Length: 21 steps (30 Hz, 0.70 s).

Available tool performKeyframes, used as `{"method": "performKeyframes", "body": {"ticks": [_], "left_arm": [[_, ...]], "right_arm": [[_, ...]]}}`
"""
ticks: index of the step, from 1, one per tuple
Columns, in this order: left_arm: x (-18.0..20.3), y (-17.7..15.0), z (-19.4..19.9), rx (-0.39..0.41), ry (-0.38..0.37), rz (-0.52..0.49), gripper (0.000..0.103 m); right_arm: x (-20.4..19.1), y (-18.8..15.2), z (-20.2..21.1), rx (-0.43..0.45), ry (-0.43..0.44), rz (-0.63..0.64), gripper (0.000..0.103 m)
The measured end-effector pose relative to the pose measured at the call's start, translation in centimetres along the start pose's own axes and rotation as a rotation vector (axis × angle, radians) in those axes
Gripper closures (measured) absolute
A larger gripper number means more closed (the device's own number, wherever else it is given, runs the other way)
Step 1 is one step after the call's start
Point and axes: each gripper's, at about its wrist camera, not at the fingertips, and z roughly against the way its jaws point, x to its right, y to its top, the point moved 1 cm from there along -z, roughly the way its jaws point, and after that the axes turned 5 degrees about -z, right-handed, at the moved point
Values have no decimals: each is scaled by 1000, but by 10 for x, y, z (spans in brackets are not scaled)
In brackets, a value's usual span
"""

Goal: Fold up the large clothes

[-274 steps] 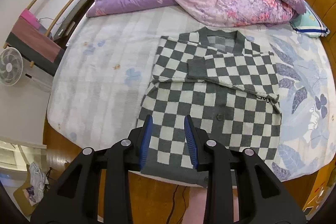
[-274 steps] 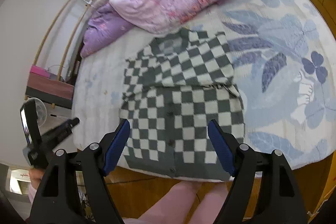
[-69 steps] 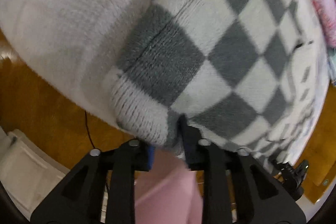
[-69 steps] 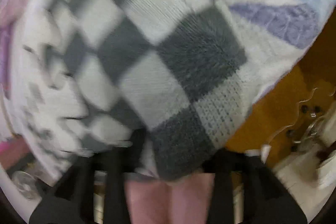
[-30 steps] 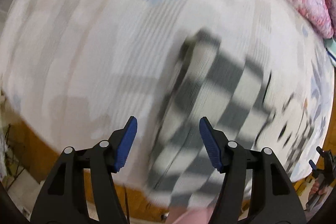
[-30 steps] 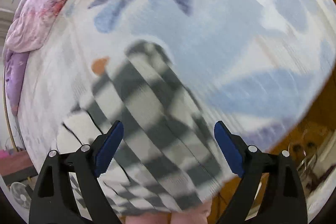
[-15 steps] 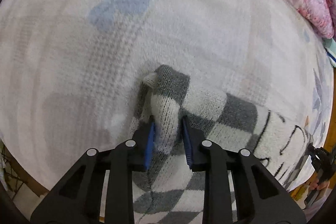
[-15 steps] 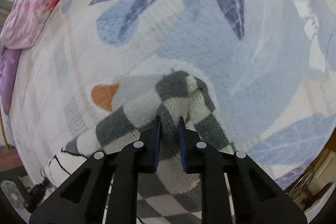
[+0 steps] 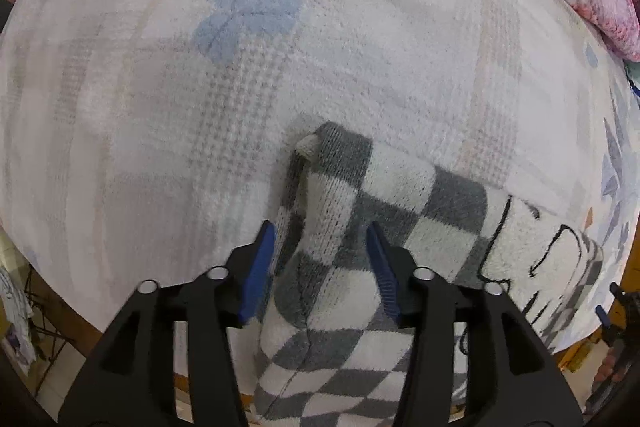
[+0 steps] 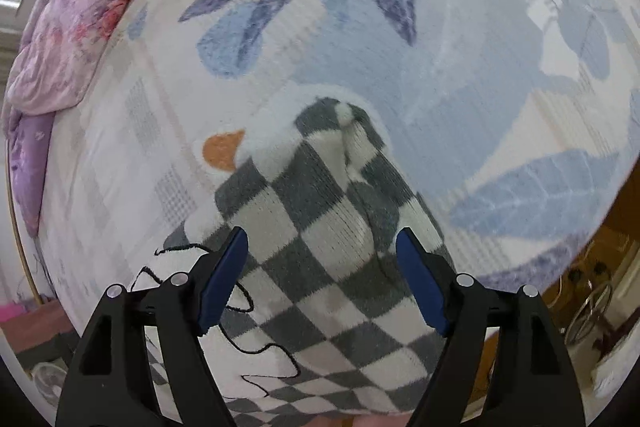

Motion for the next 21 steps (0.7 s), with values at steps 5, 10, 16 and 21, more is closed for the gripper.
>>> {"method": "performKeyframes", "body": {"ticks": [5, 10, 16, 21], "left_arm": [[10, 32, -2, -20, 4, -5, 33], [26, 51, -22, -18, 36, -28, 29], [33, 62, -36, -46, 79, -12, 30], [33, 69, -47, -86, 76, 47, 47]], "right_arm": [[-8, 16, -10, -15, -10, -31, 24], [-21, 42, -39, -65, -43, -24, 21], [-35, 55, -69, -159, -73, 27, 20], [-40, 60, -89, -201, -95, 60, 13]]}}
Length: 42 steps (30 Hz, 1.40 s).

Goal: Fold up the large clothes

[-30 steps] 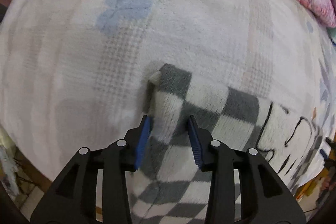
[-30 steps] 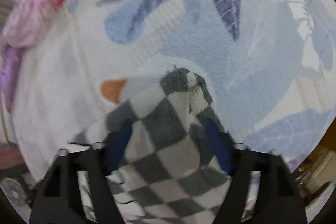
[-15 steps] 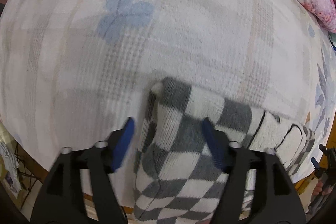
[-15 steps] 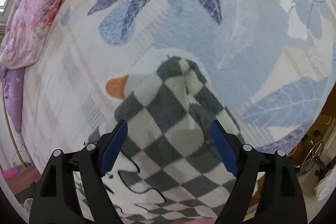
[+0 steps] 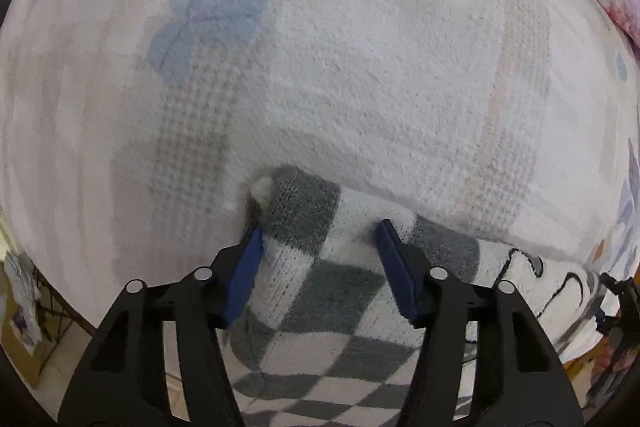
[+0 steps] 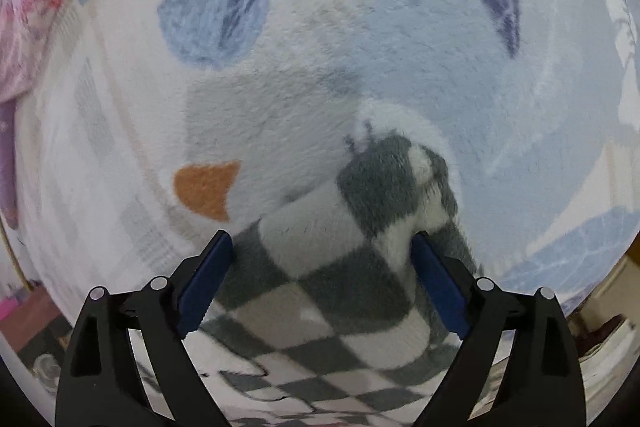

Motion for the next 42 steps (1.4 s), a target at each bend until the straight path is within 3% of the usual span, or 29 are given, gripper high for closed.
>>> {"method": "performKeyframes", "body": {"ticks": [6, 8, 11, 17, 18, 28, 38, 39, 40, 41, 42], "left_arm": [[9, -6, 1, 42, 114, -38, 69], [10, -8, 8, 64, 127, -25, 72], [14, -21, 15, 99, 159, -26, 77], [17, -38, 43, 175, 162, -16, 89], [16, -40, 49, 189, 175, -10, 96], [22, -53, 88, 261, 99, -22, 96], [31, -45, 123, 354, 136, -93, 98], [30, -44, 128, 371, 146, -89, 103], [32, -41, 142, 459, 210, -107, 103], [33, -34, 157, 507, 217, -129, 103], [29, -22, 166, 495, 156, -114, 103]], "right_arm": [[3, 2, -10, 4, -28, -70, 11], [-1, -2, -5, 37, -63, -61, 31], [-7, -10, 3, 71, -95, -58, 48], [-7, -29, 25, 131, -72, -40, 62], [-7, -33, 29, 143, -68, -38, 63], [-11, -61, 70, 227, -23, -22, 67], [-34, -59, 98, 267, 41, 10, 70], [-39, -57, 102, 273, 46, 14, 70], [-43, -55, 104, 274, 52, 20, 71], [-48, -54, 108, 278, 66, 24, 71], [-51, -52, 109, 276, 72, 22, 71]]}}
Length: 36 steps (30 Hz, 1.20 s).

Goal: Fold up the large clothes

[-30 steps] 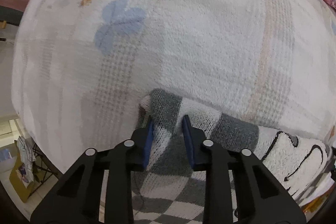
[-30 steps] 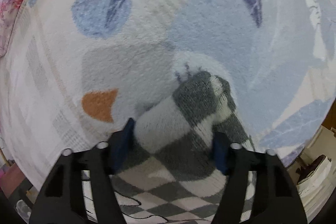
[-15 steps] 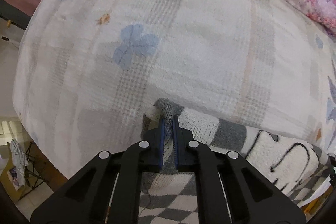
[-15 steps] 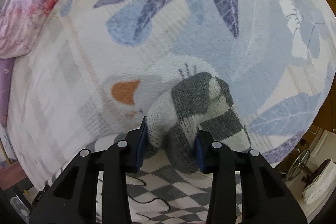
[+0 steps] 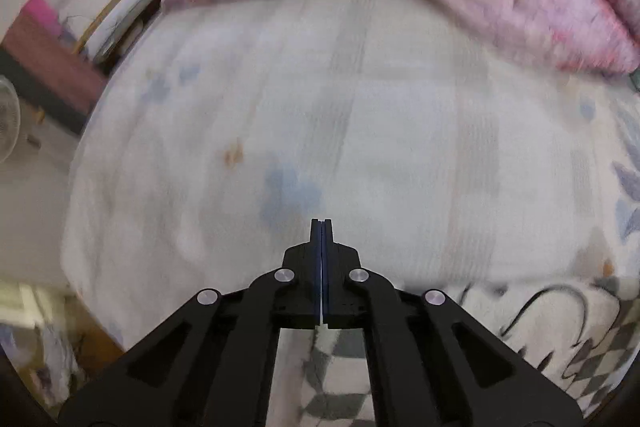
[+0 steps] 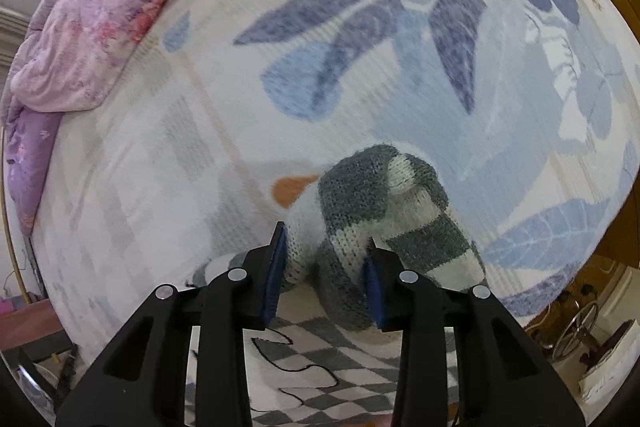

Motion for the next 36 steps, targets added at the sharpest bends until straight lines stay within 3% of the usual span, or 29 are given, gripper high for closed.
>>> {"method": "performKeyframes", "body": {"ticks": [2, 3, 5, 6, 7, 9, 13, 17, 19, 22, 24, 25, 26, 27, 33, 36], "left_arm": [[-8, 18, -5, -57, -51, 33, 103], [-8, 22, -6, -72, -73, -8, 103], [-12, 7, -13, -109, -117, -19, 102], [-15, -2, -21, -153, -160, -3, 93], [-18, -14, -37, -213, -203, 26, 64], [-24, -36, -73, -316, -196, 89, 46], [-29, -69, -128, -457, -304, 240, 46], [-25, -80, -162, -482, -318, 272, 48], [-21, -79, -164, -444, -286, 247, 69], [-14, -79, -163, -412, -257, 201, 77], [-12, -78, -156, -384, -245, 195, 83], [-12, -77, -151, -357, -243, 205, 96], [-14, -76, -148, -336, -234, 217, 96], [-15, -76, -147, -333, -245, 237, 96], [-15, -67, -151, -324, -243, 293, 96], [-6, -57, -145, -294, -218, 249, 96]], "right_arm": [[-13, 2, -4, -9, -39, 44, 72], [-16, 2, -8, -17, -58, 71, 72], [-14, 2, -14, -35, -56, 110, 70], [-9, 2, -18, -46, -49, 100, 69], [-5, 4, -21, -61, -39, 91, 64], [4, 8, -30, -93, -35, 63, 60], [14, 14, -47, -141, -18, 59, 32], [29, 15, -78, -261, 16, 18, 31], [35, 17, -90, -270, 63, -13, 29], [33, 23, -102, -270, 70, -2, 29], [29, 26, -102, -227, 67, 18, 31], [27, 28, -101, -203, 63, 33, 41], [26, 29, -103, -183, 32, 57, 57], [25, 28, -106, -176, 18, 74, 63], [29, 29, -90, -136, 75, 71, 81], [34, 31, -80, -115, 105, 48, 86]]}}
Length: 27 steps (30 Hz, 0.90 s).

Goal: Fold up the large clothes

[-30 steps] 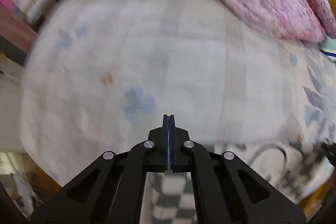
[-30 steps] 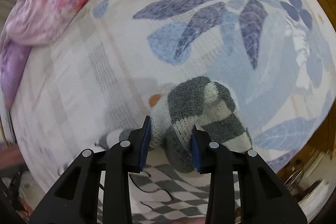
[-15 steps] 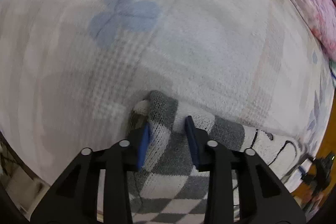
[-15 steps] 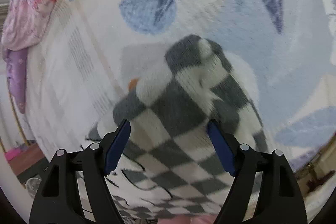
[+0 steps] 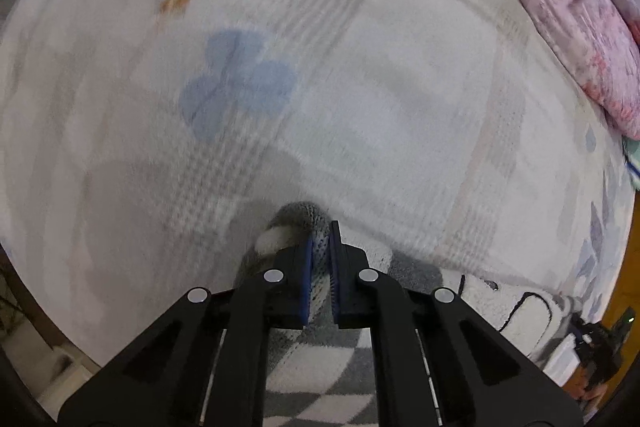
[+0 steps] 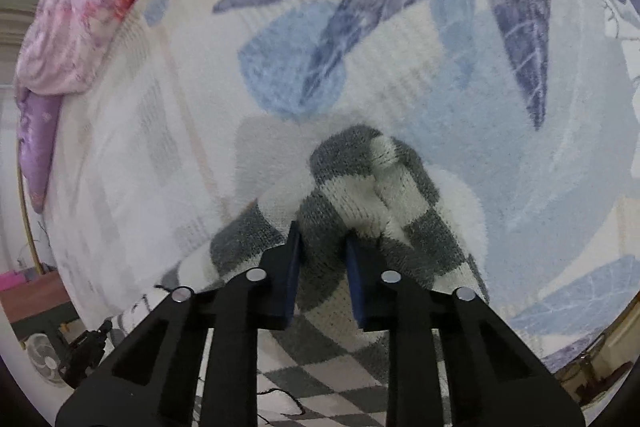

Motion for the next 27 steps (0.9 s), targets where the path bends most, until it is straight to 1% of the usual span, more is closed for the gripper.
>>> {"method": "performKeyframes", "body": {"ticks": [2, 4, 5, 6, 7, 8, 9, 11, 12, 13, 14, 15, 16, 17, 19, 20, 21, 22, 23, 24, 25, 27], "left_arm": [[10, 5, 0, 1, 23, -25, 96], [11, 9, 5, 5, 21, -10, 96], [10, 12, 6, 7, 18, 2, 97], [14, 17, 8, 16, 20, 2, 97], [14, 20, 9, 18, 23, -7, 97], [15, 22, 8, 14, 32, -13, 97], [18, 23, 3, -3, 46, -12, 97], [18, 18, -2, -7, 52, -24, 97], [17, 15, -2, -4, 54, -36, 97], [17, 13, -2, -6, 59, -51, 97], [16, 12, -2, -7, 62, -58, 97], [13, 11, -2, -11, 55, -55, 97], [12, 11, -1, -15, 49, -56, 97], [10, 11, -1, -17, 44, -57, 96], [10, 12, -2, -20, 43, -69, 96], [11, 12, -2, -19, 48, -78, 96], [11, 11, -3, -15, 54, -85, 96], [12, 11, -4, -11, 57, -86, 96], [12, 11, -3, -4, 61, -84, 96], [13, 11, -2, 2, 63, -86, 96], [15, 11, 2, 19, 62, -90, 96], [16, 8, 11, 39, 56, -85, 96]], "right_arm": [[-3, 6, 3, 18, -1, 5, 90], [-4, 15, 6, 24, 7, 2, 92], [-5, 19, 7, 32, -3, 9, 96], [-6, 24, 9, 40, -3, 16, 96], [-6, 29, 8, 16, -10, 33, 96], [-8, 33, 2, -43, -34, 55, 91], [-4, 35, -1, -64, -65, 51, 89], [4, 36, -3, -89, -47, 9, 64], [14, 37, -2, -85, -19, -40, 60], [20, 37, -3, -86, -15, -67, 51], [24, 38, -5, -90, -31, -81, 43], [29, 39, -7, -91, -30, -102, 40], [32, 40, -7, -88, -9, -118, 39], [33, 41, -9, -95, 22, -126, 39], [27, 41, -23, -159, 133, -114, 39], [24, 43, -28, -158, 127, -100, 38], [18, 46, -37, -152, 91, -69, 38], [13, 49, -44, -156, 57, -54, 41], [11, 52, -48, -150, 12, -62, 55], [10, 53, -42, -125, -3, -85, 64], [9, 52, -32, -98, 25, -92, 71], [9, 44, -13, -54, 64, -93, 74]]}}
